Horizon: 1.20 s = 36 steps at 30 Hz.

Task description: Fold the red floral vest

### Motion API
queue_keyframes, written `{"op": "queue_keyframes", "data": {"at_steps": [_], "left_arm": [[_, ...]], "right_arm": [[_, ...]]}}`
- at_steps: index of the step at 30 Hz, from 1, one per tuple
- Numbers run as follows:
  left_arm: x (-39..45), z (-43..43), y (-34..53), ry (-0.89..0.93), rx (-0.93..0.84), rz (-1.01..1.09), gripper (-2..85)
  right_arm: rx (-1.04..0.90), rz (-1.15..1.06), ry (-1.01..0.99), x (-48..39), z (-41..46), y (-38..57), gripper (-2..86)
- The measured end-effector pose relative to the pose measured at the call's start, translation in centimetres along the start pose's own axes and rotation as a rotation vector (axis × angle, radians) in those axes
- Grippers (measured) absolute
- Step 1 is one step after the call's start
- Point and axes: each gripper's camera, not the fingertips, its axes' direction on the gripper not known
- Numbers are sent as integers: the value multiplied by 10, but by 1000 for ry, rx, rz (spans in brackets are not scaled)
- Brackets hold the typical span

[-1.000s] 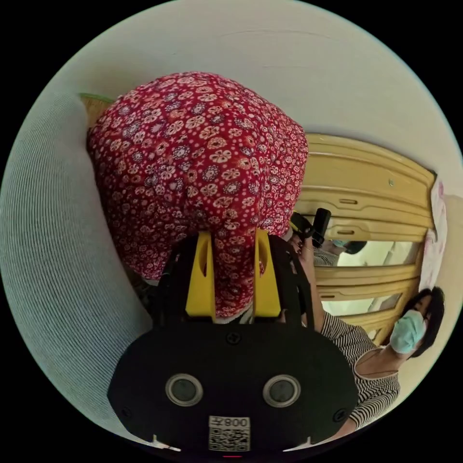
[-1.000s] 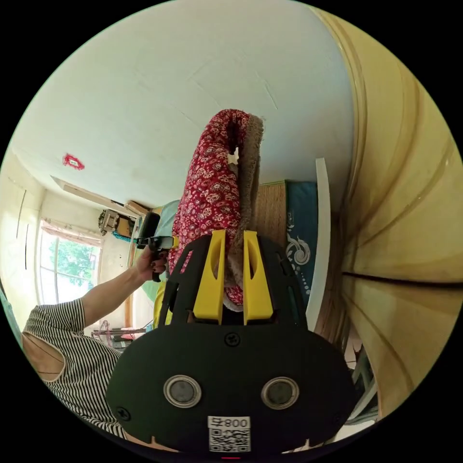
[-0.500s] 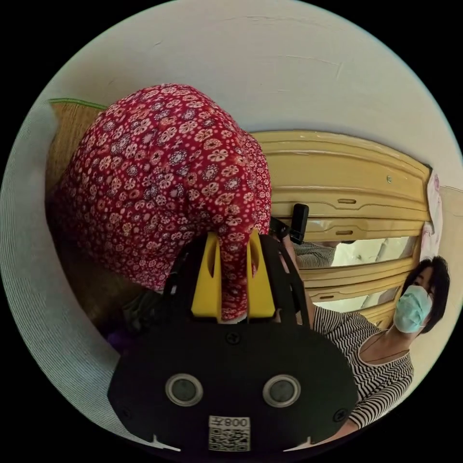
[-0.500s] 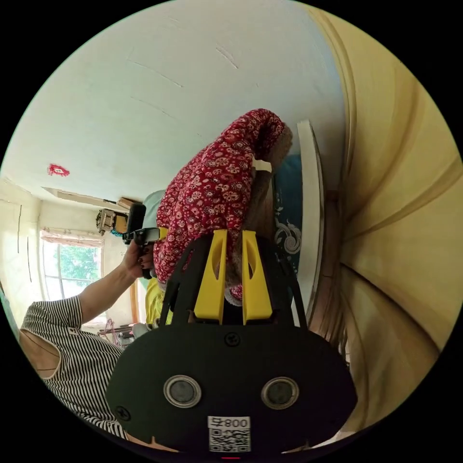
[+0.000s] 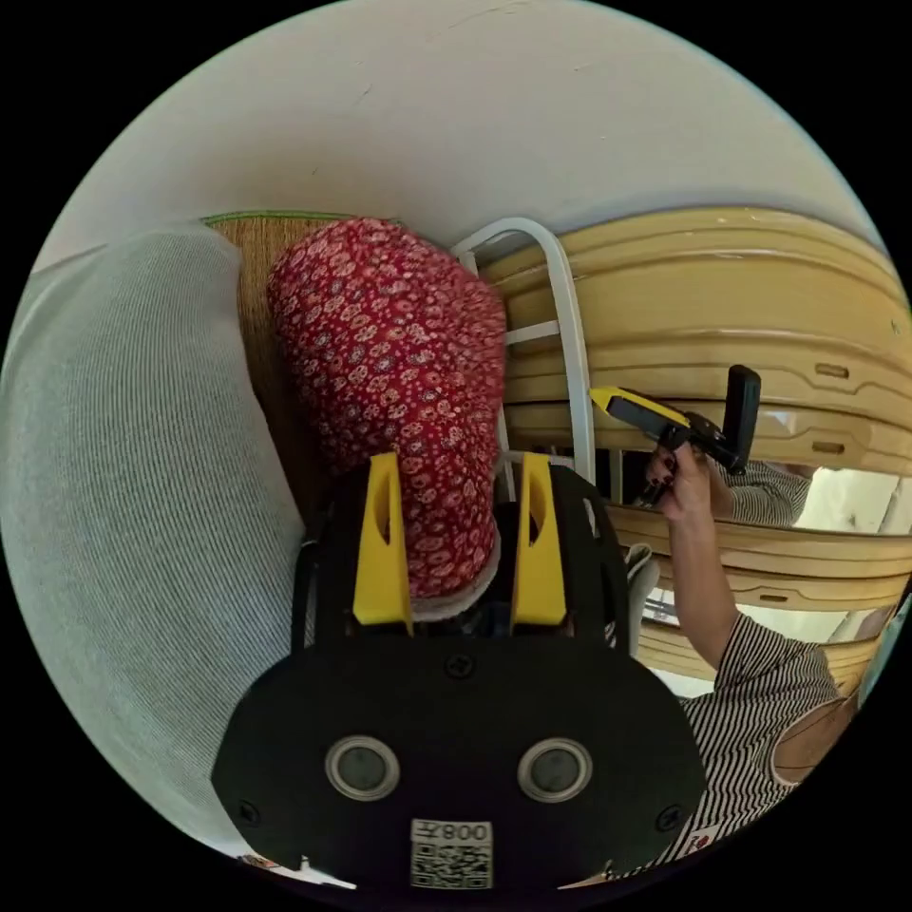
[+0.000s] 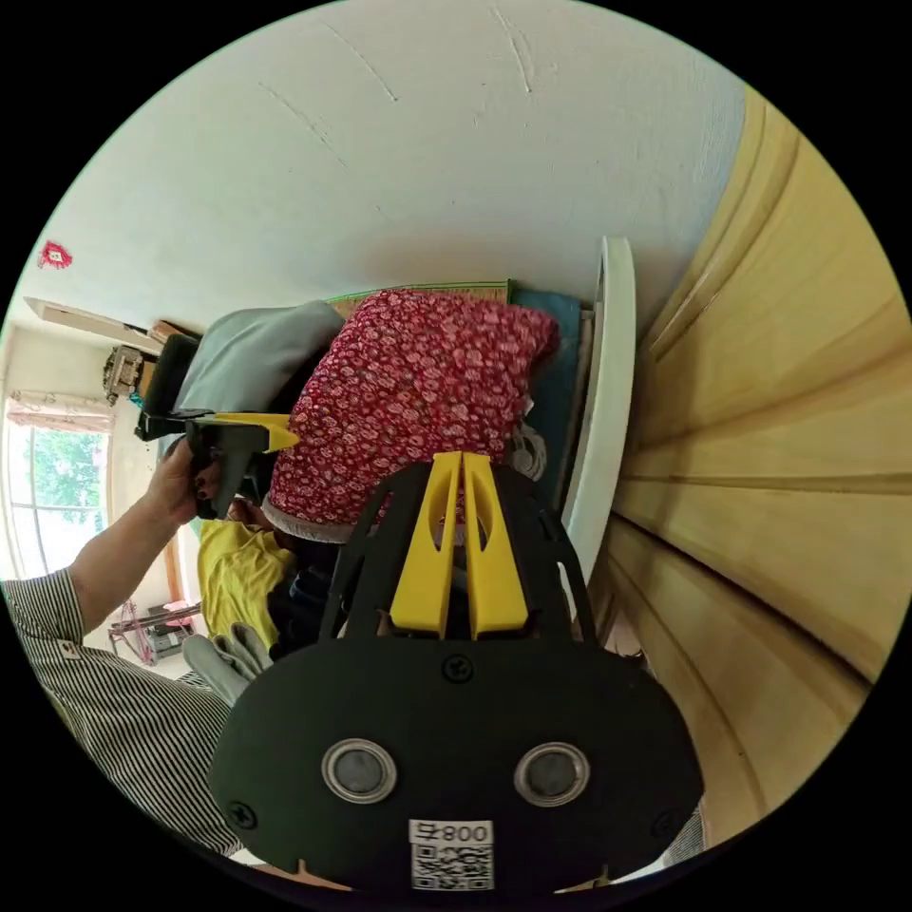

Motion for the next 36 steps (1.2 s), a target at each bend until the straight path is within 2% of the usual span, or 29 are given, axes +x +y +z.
{"op": "queue_keyframes", "data": {"at_steps": [2, 5, 12, 14, 16, 18, 22, 25, 26, 30, 33, 36], "left_arm": [[16, -9, 11, -31, 80, 47, 122], [28, 0, 19, -26, 39, 91, 102], [19, 53, 26, -348, -177, 13, 46], [16, 69, 27, -419, -249, 17, 29], [20, 66, 33, -429, -249, 43, 21], [28, 50, 47, -382, -194, 98, 17], [33, -14, 99, -119, -11, 209, 32], [15, -75, 150, -76, 129, 189, 63], [0, -103, 173, -78, 201, 151, 79], [-56, -181, 245, -119, 431, -67, 127], [-104, -221, 297, -182, 526, -268, 168], [-151, -235, 337, -106, 573, -406, 192]], "right_arm": [[46, -32, -6, -13, -11, -9, 6], [40, -110, -51, -38, -9, -28, 3], [-163, -212, -78, -92, 60, -93, 1], [-274, -232, -22, -101, 86, -109, 1], [-385, -235, 49, -105, 115, -121, 1], [-397, -213, 55, -102, 122, -128, 1], [-386, -169, -11, -90, 117, -141, 4], [-283, -138, -57, -85, 88, -144, 10], [-255, -139, -87, -85, 80, -144, 12], [-80, -191, -489, -101, 29, -139, 62], [-112, -214, -629, -123, 30, -130, 93], [-173, -205, -709, -138, 46, -120, 105]]}}
